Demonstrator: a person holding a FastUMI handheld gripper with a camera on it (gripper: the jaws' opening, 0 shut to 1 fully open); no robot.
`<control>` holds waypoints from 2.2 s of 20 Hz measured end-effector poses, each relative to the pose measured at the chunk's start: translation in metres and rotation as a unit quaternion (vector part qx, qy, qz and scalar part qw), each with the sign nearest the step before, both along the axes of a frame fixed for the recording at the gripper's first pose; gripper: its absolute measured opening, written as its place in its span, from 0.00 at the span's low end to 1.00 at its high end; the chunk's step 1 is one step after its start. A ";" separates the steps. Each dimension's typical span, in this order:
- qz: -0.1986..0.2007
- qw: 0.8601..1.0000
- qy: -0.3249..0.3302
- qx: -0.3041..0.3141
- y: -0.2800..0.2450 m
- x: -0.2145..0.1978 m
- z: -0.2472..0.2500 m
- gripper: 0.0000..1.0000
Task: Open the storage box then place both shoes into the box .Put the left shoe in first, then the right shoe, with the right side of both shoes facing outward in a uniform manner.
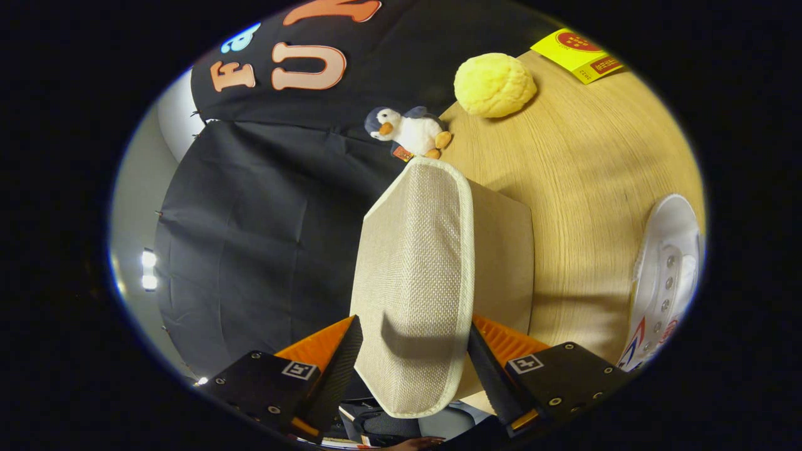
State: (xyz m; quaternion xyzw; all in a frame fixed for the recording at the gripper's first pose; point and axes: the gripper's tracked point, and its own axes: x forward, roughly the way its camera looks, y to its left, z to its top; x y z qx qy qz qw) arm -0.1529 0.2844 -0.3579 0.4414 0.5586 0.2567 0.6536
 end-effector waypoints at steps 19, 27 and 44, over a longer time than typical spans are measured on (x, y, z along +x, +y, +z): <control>0.035 0.983 -0.170 0.061 0.098 0.063 0.167 0.16; 0.086 0.978 -0.182 0.059 0.198 0.067 0.175 0.16; 0.165 0.963 -0.200 -0.071 0.271 0.028 0.118 0.66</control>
